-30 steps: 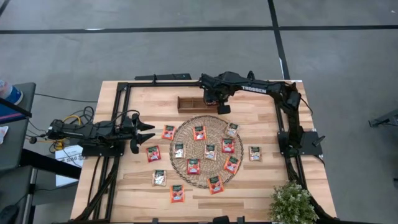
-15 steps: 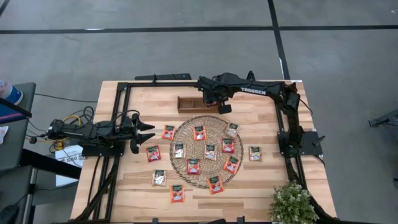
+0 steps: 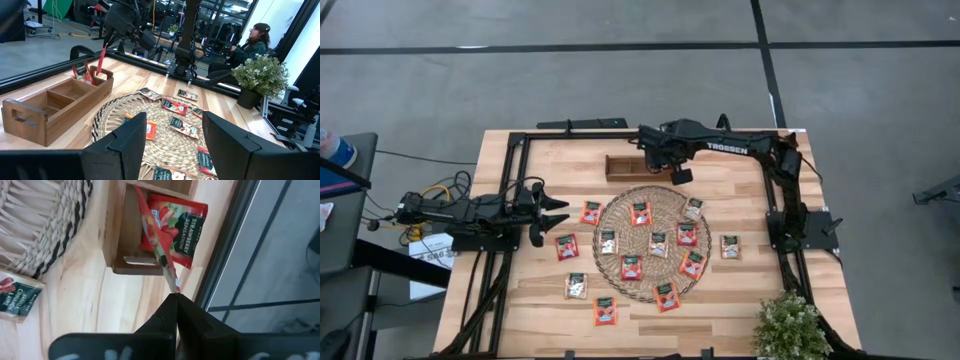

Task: Pick & Place Tea
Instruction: Put the red tea bag into the right section of the brown wooden organizer

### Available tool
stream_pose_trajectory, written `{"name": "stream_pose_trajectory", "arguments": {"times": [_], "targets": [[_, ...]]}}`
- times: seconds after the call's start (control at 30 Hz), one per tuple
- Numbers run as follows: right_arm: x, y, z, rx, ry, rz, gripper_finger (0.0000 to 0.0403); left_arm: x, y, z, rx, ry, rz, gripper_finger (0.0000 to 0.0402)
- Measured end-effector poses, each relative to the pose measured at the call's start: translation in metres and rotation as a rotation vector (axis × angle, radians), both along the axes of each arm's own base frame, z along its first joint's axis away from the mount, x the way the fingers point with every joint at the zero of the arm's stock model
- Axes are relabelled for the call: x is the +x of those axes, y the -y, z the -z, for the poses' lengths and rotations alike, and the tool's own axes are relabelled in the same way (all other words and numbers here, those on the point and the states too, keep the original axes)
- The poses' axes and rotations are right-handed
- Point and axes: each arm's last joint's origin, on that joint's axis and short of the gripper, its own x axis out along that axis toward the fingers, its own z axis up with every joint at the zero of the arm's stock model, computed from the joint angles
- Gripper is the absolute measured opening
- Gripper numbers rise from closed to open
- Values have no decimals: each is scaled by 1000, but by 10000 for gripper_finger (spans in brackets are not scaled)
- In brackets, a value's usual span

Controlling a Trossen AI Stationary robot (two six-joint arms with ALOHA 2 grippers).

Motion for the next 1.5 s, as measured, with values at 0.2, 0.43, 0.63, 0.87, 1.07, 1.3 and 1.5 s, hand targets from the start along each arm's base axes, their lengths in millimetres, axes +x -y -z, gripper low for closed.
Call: {"name": "stream_pose_trajectory", "arguments": {"times": [0.2,0.43,0.63,0.87,1.07,1.3,1.5], "targets": [[-1,1,0,2,-4,3,0,0,0,0,0,0,0,185],[0,1,1,4,-5,-6,0,0,0,0,0,0,0,185],[-1,2,1,11,-12,-13,0,0,0,0,0,0,0,185],[-1,2,1,18,-23,-36,0,0,0,0,-1,0,0,185],[-2,4,1,14,-25,-31,0,0,0,0,-1,0,0,185],[-4,7,1,11,-28,-23,0,0,0,0,-1,0,0,185],[-5,9,1,13,-37,-33,0,0,0,0,-1,1,0,185]]}}
